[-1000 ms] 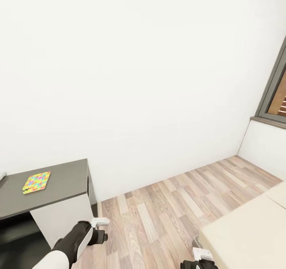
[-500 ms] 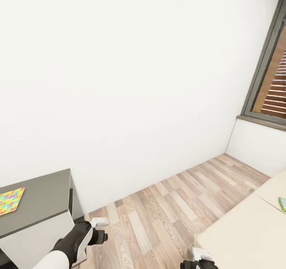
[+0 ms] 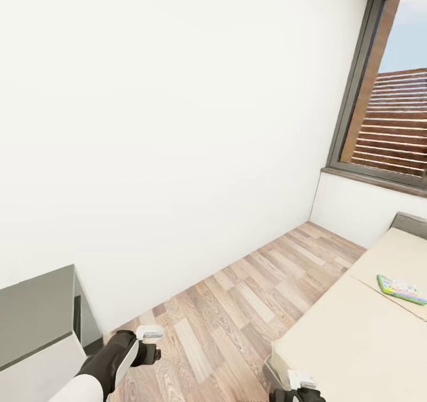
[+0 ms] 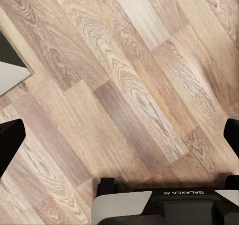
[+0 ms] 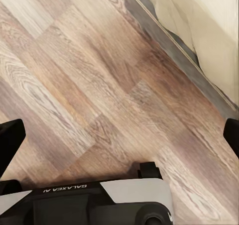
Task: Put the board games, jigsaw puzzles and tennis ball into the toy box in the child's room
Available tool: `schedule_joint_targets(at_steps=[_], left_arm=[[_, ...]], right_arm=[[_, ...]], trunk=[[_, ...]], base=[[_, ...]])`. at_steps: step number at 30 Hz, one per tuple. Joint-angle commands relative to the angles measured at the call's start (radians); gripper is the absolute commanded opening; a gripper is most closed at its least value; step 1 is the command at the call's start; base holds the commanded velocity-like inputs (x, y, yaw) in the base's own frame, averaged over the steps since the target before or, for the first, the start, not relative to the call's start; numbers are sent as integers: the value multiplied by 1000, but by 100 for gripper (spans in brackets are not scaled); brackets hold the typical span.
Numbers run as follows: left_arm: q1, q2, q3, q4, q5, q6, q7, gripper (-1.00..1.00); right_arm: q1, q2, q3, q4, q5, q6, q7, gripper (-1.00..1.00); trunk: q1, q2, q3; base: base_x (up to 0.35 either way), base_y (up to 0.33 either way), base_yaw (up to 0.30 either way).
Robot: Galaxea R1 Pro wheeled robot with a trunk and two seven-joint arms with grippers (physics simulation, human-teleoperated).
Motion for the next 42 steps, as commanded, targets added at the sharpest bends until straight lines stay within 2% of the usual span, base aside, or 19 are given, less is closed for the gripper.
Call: schedule_joint_targets(at_steps=[1,21,28,42], left_arm=[[0,0,0,-2,0,6,-2,100],[0,0,0,-2,0,6,-3,100],[0,-1,3,-3,1,10,-2,100],[0,-1,4,-4,1,10,0,100]], right_arm=[[-1,1,-4,-2,-7,5,-4,100],[-1,1,-6,-2,-8,5,-4,100],[-1,-1,-7,-2,-9,5,-4,100],[1,0,-6,-1,6,1,-4,100]], trunk=[[1,-2,-2],[1,-2,-2],[1,-2,-2],[-53,96,39]], base=[[38,49,-280],[171,113,-280],[48,35,-280],[3,2,-264]])
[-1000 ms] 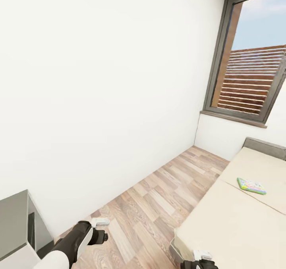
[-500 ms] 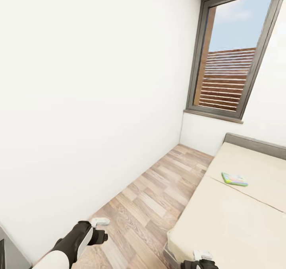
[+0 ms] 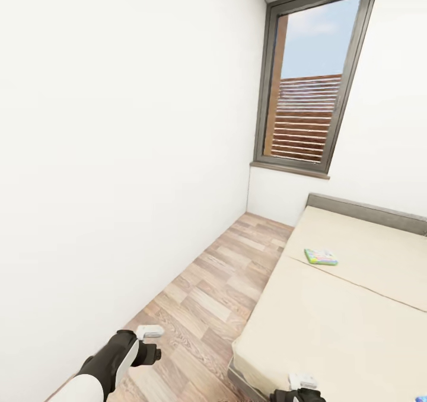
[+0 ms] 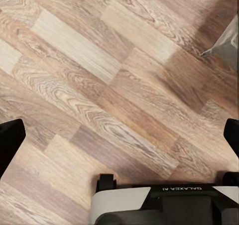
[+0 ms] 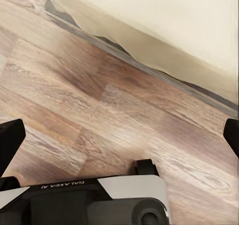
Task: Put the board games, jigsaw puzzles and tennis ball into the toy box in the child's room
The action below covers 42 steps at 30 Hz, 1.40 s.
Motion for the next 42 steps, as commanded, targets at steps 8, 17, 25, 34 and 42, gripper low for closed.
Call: schedule_joint_targets(at_steps=[8,17,25,34,42], left_arm=[[0,1,1,-2,1,7,-2,100],[46,-21,2,43,3,-38,-3,100],[0,-38,2,4,3,-4,-9,100],[-51,-41,2,-2,3,46,-9,100],[-57,-42,2,-2,3,70,-9,100]], right_arm=[[-2,0,-4,-1,-7,-48,-3,100],[41,16,-7,36,-15,-96,-2,100],[-5,48,-6,-10,-14,-59,-1,100],[-47,58,-7,-41,-15,-14,0,100],[-48,58,-7,-41,-16,-10,0,100]], trunk=[[-7,12,1],[-7,12,1],[-7,12,1],[-7,12,1],[-7,12,1]], base=[[0,0,-125],[0,0,-3],[0,0,0],[0,0,-65],[0,0,-251]])
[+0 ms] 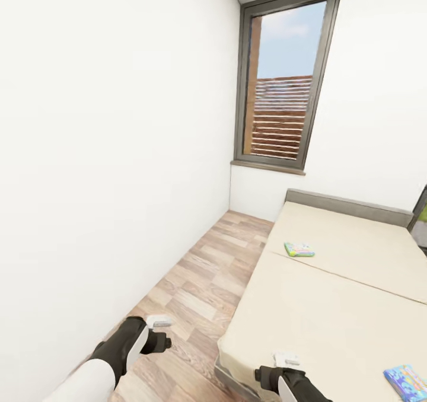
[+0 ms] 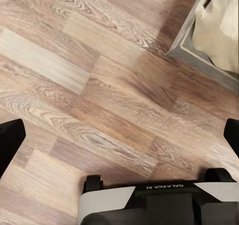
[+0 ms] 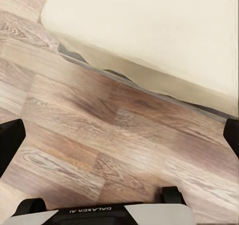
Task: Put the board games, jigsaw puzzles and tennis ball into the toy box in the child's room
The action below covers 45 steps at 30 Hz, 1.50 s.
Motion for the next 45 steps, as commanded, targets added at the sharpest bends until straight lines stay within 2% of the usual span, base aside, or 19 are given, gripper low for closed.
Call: schedule_joint_targets(at_steps=[1,20,32,38,42,45], left_arm=[[0,0,0,-2,0,7,-2,100],[0,2,6,-2,2,7,-2,100],[-2,6,9,-4,2,11,-1,100],[-13,20,19,-10,4,27,-2,100],[-34,22,45,-18,3,92,-2,100],[-90,21,55,-47,4,162,-4,100]], right_arm=[[0,1,-3,-2,-7,5,-3,100],[-1,-2,-5,-2,-7,7,-3,100],[-1,-6,-9,-3,-7,3,-1,100],[-1,-9,-11,-18,-19,18,-2,100],[-14,-12,-12,-70,-57,92,-2,100],[-28,-10,-12,-169,-102,199,-4,100]], trunk=[[1,-2,-2],[1,-2,-2],[1,-2,-2],[1,-2,-2],[1,-2,-2],[1,-2,-2]], base=[[0,0,-273],[0,0,-268],[0,0,-40],[0,0,0],[0,0,0],[0,0,0]])
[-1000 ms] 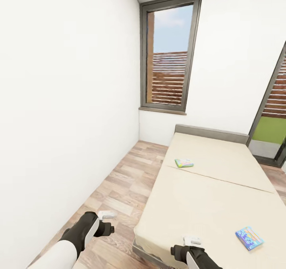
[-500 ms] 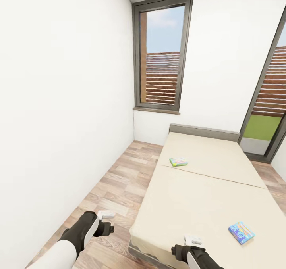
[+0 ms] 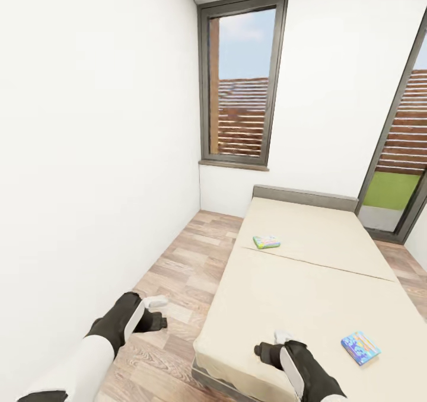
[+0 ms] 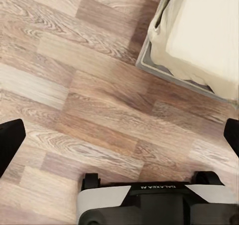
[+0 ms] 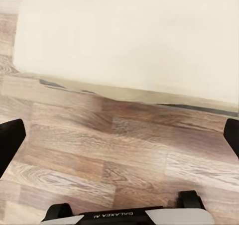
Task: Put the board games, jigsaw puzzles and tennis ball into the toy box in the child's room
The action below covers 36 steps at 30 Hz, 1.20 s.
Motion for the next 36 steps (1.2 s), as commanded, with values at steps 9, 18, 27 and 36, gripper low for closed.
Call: schedule_joint_targets(at_steps=[9,18,27,36], left_arm=[[-51,-2,11,-55,-1,66,-95,100],[-56,1,11,-76,-1,76,-130,100],[-56,1,9,-221,-3,202,-267,100],[-56,8,8,-248,-4,216,-316,100]], right_arm=[[-11,-3,-9,-239,-79,187,-12,100],[-12,-7,-10,-318,-83,274,-11,100],[-11,9,-16,-593,-106,468,-8,100],[-2,1,-17,-733,-143,521,-8,100]], trunk=[[1,-2,-2],[1,-2,-2],[1,-2,-2],[1,-2,-2]], base=[[0,0,0],[0,0,0],[0,0,0],[0,0,-4]])
